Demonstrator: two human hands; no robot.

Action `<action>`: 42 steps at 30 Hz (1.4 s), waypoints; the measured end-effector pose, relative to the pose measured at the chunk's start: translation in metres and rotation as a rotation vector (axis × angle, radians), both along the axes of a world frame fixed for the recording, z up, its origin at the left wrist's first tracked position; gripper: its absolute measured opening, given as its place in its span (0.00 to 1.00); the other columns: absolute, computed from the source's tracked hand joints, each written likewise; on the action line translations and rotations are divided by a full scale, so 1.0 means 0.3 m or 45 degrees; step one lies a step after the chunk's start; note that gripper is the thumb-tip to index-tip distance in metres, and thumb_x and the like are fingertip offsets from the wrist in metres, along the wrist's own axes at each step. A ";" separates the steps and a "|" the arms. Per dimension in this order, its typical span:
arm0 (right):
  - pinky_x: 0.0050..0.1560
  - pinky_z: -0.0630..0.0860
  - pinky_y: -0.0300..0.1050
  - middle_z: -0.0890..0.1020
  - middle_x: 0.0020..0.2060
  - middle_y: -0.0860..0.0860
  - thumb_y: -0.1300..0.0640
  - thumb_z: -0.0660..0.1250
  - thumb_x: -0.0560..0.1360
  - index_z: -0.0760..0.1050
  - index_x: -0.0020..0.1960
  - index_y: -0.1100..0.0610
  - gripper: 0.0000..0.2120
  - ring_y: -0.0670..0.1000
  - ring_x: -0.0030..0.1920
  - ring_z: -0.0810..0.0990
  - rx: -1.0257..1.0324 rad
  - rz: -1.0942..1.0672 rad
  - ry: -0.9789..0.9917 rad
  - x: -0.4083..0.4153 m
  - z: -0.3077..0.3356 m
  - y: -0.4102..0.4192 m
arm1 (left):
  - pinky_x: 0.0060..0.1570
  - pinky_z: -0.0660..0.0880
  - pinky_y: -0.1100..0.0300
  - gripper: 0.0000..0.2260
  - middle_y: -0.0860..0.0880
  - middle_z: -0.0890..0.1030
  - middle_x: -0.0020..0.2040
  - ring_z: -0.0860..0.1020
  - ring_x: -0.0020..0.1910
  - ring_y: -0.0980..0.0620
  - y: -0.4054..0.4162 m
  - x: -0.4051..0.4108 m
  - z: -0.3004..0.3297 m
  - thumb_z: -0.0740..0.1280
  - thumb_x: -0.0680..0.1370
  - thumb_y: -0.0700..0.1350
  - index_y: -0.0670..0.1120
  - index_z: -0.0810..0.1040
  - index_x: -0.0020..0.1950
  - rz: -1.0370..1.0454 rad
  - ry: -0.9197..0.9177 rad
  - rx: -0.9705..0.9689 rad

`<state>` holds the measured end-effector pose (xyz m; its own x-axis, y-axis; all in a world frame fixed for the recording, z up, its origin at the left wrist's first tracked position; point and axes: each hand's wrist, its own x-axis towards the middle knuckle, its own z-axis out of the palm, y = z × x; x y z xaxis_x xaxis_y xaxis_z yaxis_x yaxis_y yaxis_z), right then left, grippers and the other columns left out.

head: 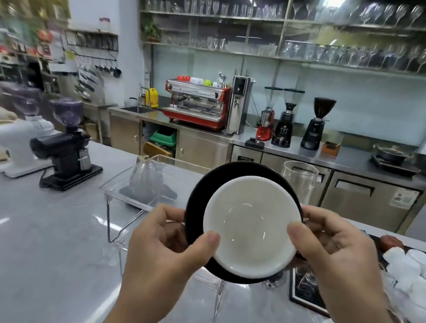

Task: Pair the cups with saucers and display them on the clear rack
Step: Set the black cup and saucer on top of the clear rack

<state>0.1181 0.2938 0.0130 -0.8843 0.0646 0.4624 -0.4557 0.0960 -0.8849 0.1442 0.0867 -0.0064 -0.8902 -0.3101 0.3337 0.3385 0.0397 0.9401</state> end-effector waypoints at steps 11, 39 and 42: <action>0.33 0.83 0.55 0.85 0.37 0.59 0.51 0.76 0.68 0.83 0.47 0.56 0.11 0.59 0.36 0.85 0.082 0.152 0.023 -0.121 0.114 -0.238 | 0.25 0.73 0.64 0.24 0.44 0.80 0.27 0.76 0.25 0.49 -0.255 -0.111 0.074 0.74 0.58 0.57 0.42 0.77 0.44 0.005 0.115 -0.016; 0.41 0.84 0.57 0.83 0.45 0.67 0.46 0.71 0.73 0.74 0.58 0.69 0.27 0.63 0.36 0.86 0.351 0.232 -0.707 -0.667 0.176 -0.530 | 0.25 0.65 0.64 0.22 0.45 0.81 0.25 0.68 0.21 0.54 -0.592 -0.594 0.207 0.72 0.73 0.59 0.39 0.79 0.42 -0.095 -0.644 -0.304; 0.39 0.84 0.55 0.81 0.46 0.68 0.47 0.71 0.73 0.72 0.60 0.68 0.28 0.63 0.36 0.85 0.387 0.222 -0.800 -0.700 0.165 -0.529 | 0.25 0.65 0.65 0.25 0.41 0.86 0.33 0.67 0.23 0.54 -0.599 -0.629 0.195 0.69 0.74 0.61 0.37 0.79 0.47 -0.158 -0.767 -0.389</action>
